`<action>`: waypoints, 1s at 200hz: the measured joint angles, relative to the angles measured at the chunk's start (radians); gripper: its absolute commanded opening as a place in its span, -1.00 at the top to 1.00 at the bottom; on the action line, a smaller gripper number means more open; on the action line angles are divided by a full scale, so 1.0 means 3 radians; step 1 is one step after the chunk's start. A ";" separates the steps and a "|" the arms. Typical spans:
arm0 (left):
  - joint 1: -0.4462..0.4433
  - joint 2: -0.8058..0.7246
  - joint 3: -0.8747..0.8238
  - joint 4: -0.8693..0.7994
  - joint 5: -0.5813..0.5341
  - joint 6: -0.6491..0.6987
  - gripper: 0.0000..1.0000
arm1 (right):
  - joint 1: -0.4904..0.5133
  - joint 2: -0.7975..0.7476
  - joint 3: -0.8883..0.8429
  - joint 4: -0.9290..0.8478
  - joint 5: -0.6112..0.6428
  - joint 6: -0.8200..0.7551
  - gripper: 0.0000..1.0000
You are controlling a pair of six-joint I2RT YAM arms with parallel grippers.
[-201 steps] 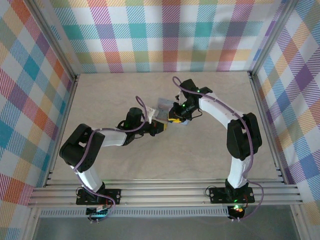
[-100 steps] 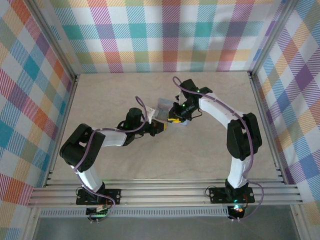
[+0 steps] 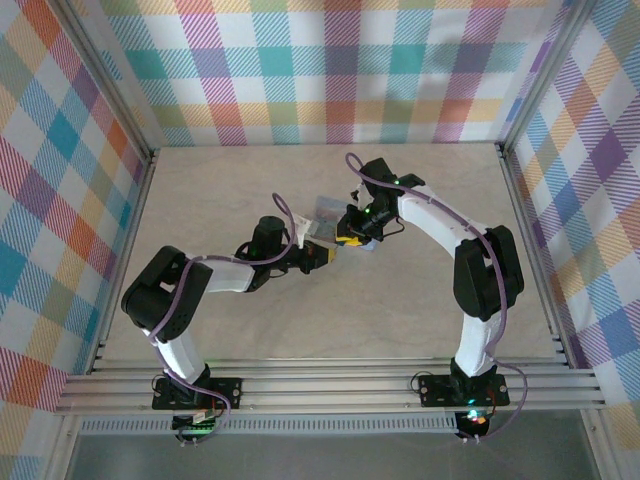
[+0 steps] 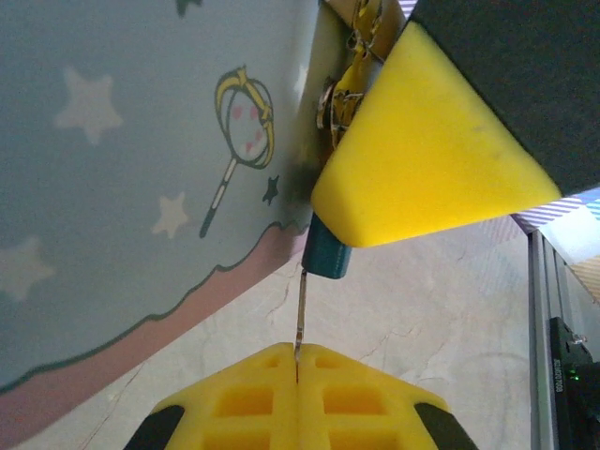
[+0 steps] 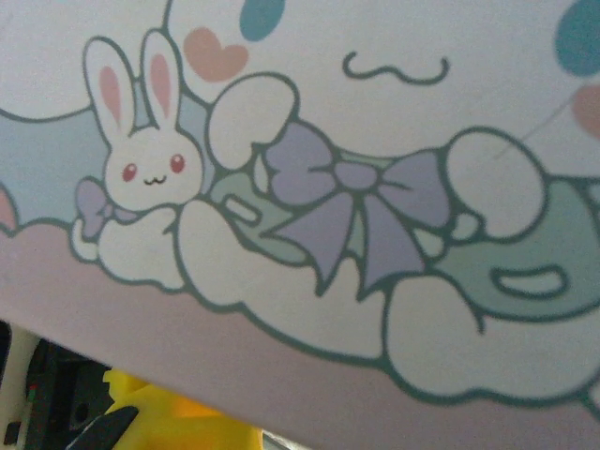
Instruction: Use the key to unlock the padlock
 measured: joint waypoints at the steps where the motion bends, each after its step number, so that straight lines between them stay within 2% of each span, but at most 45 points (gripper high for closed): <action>1: 0.0000 0.0000 0.0000 0.0001 0.0000 0.0000 1.00 | 0.0000 0.0000 0.0000 0.0000 0.0000 0.0000 1.00; 200: 0.0000 0.0050 -0.0018 0.0329 -0.0065 -0.0247 1.00 | -0.0028 0.0000 0.0000 0.0076 -0.0025 0.0000 1.00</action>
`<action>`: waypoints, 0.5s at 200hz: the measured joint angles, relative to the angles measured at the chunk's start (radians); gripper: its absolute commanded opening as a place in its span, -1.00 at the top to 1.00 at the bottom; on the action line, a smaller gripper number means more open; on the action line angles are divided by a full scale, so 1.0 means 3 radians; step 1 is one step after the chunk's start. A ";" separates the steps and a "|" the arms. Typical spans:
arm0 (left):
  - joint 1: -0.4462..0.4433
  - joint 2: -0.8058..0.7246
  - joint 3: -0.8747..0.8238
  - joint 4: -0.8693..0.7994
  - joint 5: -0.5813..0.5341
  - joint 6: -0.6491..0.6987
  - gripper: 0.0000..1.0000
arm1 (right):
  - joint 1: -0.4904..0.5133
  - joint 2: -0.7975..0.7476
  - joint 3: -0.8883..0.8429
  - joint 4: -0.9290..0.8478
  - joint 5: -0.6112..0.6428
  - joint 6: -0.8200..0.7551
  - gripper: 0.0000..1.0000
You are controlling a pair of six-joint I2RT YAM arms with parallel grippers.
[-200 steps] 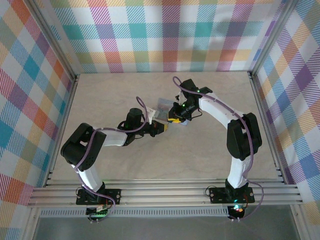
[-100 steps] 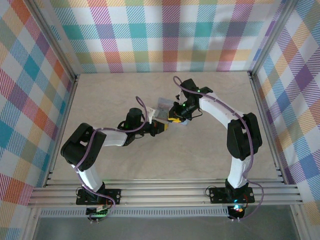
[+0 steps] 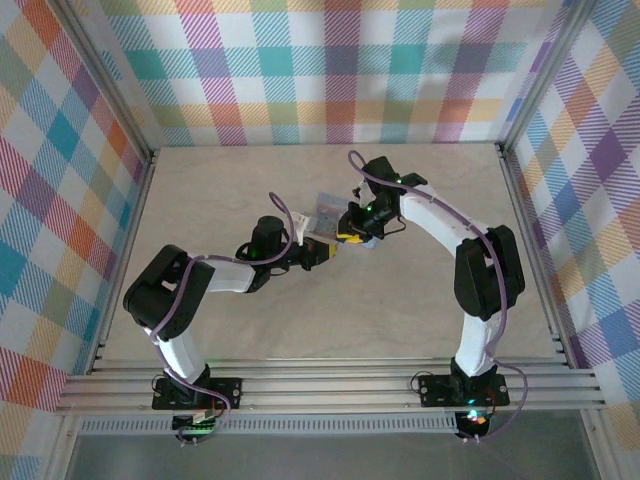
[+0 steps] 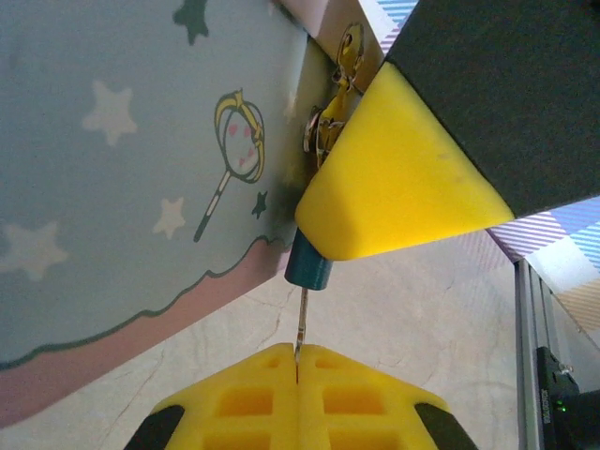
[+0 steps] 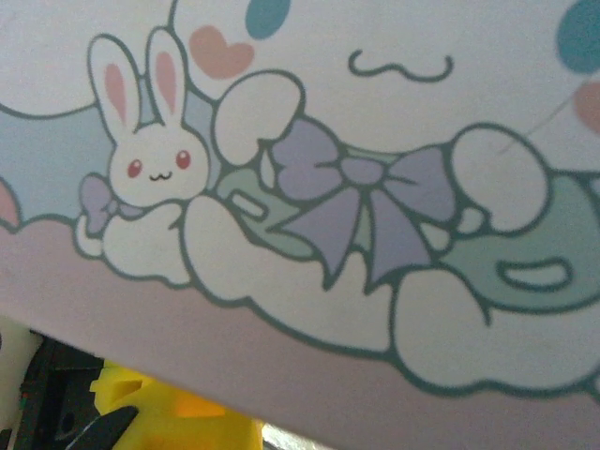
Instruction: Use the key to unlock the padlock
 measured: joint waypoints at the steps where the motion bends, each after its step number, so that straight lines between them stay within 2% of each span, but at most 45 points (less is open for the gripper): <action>1: 0.0000 0.0001 0.0000 0.0003 -0.0003 -0.0001 1.00 | 0.0000 0.0000 0.0000 0.0001 0.0000 -0.0001 1.00; 100: -0.0047 0.0123 -0.0024 0.0322 -0.0155 -0.0019 1.00 | -0.0041 0.0056 0.0057 -0.0070 -0.0078 -0.0099 1.00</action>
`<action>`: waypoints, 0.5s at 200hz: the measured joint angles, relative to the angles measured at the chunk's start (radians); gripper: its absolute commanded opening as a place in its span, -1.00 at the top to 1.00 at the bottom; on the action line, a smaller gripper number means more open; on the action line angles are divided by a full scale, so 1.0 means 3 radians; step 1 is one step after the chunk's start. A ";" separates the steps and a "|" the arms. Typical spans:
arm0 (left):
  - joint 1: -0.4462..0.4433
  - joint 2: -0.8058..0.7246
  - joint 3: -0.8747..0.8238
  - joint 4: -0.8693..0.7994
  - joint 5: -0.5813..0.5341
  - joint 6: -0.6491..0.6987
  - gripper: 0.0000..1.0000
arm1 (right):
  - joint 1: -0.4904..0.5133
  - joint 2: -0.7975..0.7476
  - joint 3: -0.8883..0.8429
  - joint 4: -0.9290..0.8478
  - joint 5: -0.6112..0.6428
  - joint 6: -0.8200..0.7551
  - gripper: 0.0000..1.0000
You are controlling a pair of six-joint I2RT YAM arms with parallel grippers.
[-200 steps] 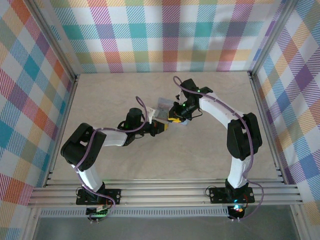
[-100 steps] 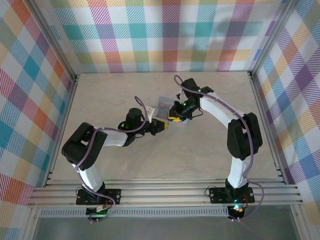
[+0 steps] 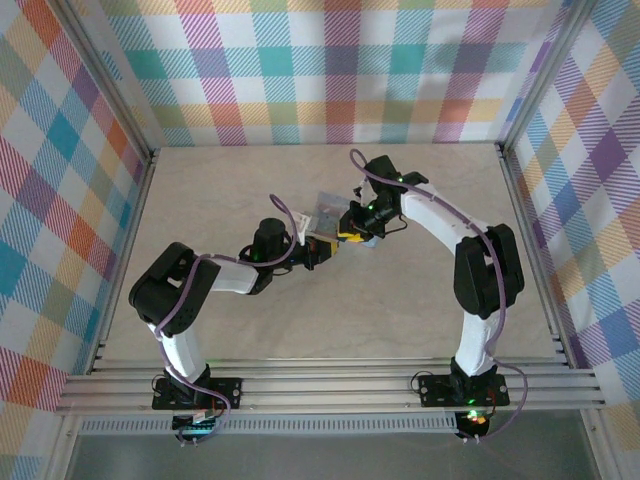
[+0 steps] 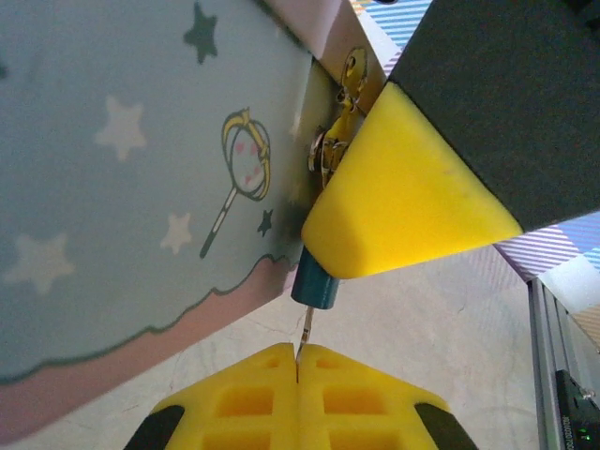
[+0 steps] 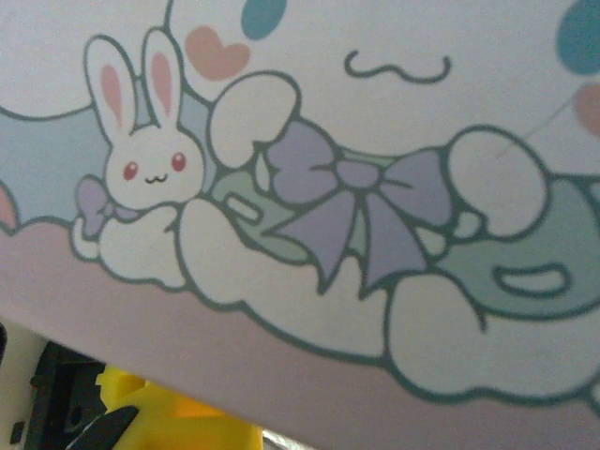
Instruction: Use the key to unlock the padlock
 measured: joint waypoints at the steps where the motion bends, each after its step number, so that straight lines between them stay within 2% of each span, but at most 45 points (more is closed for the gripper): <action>1: 0.0000 0.0000 0.0000 -0.0001 0.0000 0.0001 1.00 | 0.0000 0.0001 0.0001 -0.0004 0.0000 -0.0003 1.00; 56: -0.0041 -0.0003 0.0004 0.0043 -0.0014 0.0106 1.00 | 0.0000 0.0131 0.0221 -0.0322 -0.0048 -0.0186 1.00; 100: -0.0041 -0.0004 0.0005 0.0050 0.0032 -0.0107 1.00 | -0.0005 0.0145 0.0231 -0.0334 -0.0074 -0.0192 1.00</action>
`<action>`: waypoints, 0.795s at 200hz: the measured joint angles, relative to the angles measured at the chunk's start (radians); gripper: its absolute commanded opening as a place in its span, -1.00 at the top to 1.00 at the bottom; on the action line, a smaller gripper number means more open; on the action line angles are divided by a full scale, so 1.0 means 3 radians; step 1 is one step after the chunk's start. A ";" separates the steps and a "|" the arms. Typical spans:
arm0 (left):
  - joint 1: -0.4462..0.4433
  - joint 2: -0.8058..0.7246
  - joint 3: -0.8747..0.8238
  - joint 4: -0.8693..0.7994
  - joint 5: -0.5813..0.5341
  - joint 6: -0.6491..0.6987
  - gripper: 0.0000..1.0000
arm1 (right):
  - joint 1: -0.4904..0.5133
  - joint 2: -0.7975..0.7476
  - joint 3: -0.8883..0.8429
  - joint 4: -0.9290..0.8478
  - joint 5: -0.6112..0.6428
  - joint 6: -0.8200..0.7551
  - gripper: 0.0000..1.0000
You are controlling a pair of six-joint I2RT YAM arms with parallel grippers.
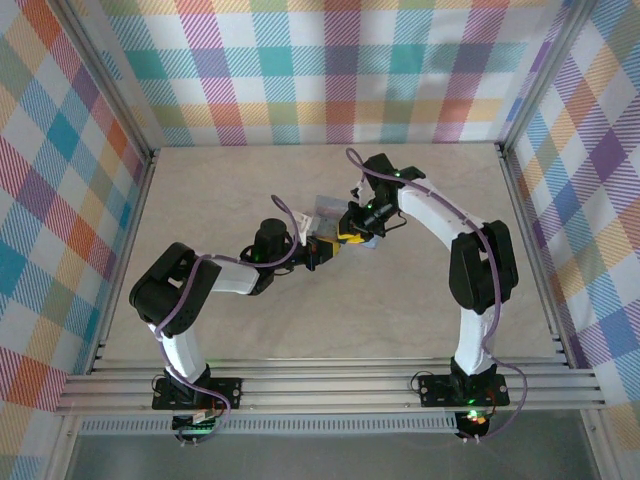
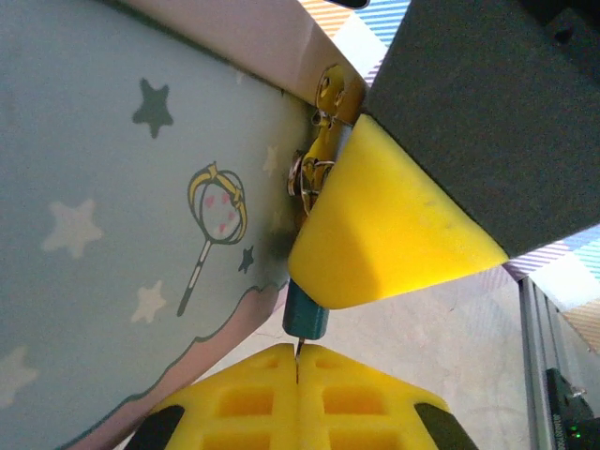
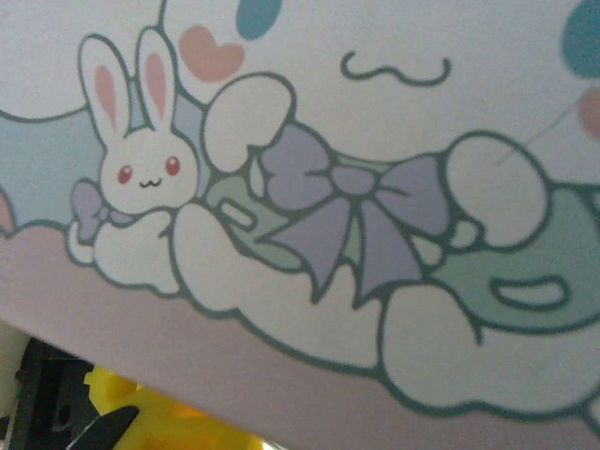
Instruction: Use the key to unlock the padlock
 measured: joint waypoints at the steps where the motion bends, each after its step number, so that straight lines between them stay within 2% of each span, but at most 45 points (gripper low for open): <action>1: 0.0000 0.0001 0.0000 0.0000 0.0000 -0.0005 1.00 | -0.0001 0.0000 0.0000 0.0001 -0.0001 -0.0001 1.00; 38: 0.0004 0.0008 0.0004 0.0003 0.0065 -0.0252 1.00 | -0.0020 0.0000 -0.0079 0.0113 -0.0095 0.0043 1.00; 85: 0.0005 0.0127 -0.0212 0.0186 0.0048 -0.0394 1.00 | -0.0022 0.0000 -0.0530 0.0563 -0.0306 0.0239 1.00; 159: 0.0004 0.0210 -0.0348 0.0467 -0.0060 -0.0491 0.42 | 0.0014 -0.0018 -0.0690 0.0965 -0.0348 0.0323 1.00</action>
